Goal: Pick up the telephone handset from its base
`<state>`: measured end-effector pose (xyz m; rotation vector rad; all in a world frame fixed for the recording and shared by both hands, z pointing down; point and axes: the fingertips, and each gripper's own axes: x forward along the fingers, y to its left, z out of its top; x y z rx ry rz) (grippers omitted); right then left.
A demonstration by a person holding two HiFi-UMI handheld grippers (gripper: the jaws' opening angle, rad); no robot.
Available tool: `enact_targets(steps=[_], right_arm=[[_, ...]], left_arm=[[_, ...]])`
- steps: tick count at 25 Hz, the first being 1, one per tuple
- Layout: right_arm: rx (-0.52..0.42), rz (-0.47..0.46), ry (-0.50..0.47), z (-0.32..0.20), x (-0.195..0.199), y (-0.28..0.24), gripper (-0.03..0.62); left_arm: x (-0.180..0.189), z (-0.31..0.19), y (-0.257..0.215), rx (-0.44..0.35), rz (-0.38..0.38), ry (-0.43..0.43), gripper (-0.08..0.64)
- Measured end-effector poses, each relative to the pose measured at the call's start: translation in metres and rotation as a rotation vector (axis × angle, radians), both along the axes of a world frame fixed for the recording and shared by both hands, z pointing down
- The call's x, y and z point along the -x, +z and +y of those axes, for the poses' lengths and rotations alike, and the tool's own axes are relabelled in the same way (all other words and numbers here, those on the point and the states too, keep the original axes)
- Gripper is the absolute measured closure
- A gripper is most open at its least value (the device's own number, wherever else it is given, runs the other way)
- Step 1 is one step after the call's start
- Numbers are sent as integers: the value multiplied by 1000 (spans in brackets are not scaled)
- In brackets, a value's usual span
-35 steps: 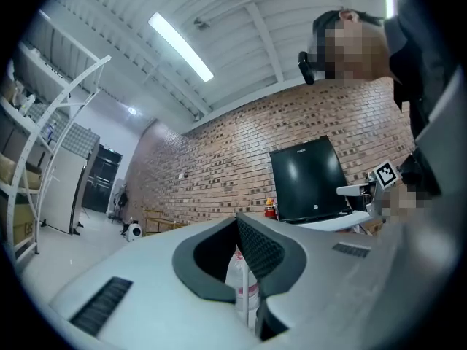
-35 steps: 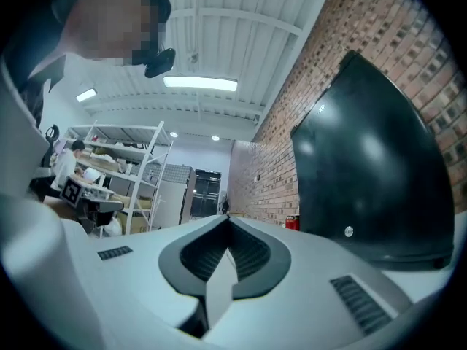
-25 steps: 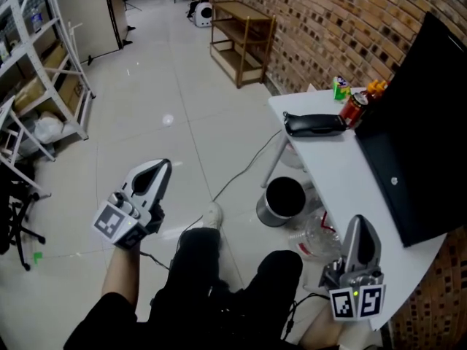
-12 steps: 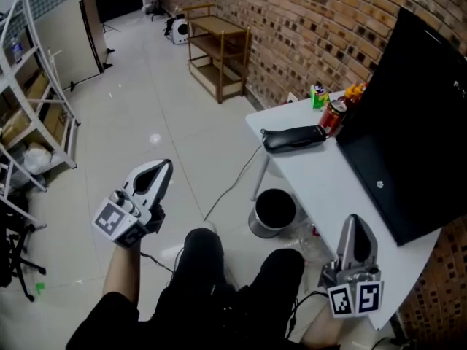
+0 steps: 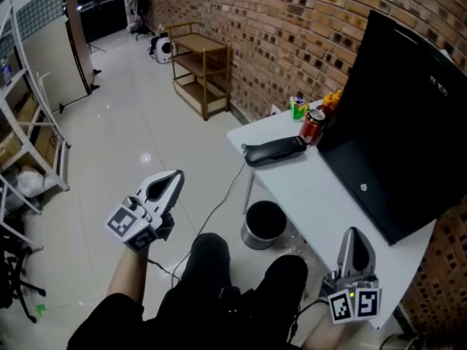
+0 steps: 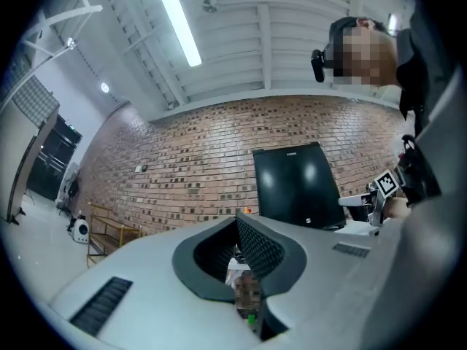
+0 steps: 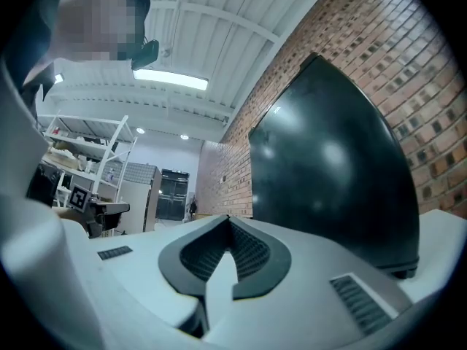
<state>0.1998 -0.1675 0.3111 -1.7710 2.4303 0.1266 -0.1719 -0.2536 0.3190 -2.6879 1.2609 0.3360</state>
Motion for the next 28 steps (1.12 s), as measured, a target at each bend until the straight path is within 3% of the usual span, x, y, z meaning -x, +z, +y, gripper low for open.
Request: enact_targets(steps=[12,18,23,27,28], right_arm=[[12,38,160,45,-49,-3,583],[12,25,170,55,-59,-7,583],[17,42,159,50,-53,-6,583],[21,59,152,42,-54,-6,583],[20,63,151,39,-54,-6,583]], left_arm=[[-94,-26,-4,-8,-25,202,558],[-124,-31,-15,-32,-20,254,557],[-134,-46,-23,-47,-68,251,558],[-156,-80,-21,8,-133,265,550],[-164,-89,-19,42,-149,281,497]])
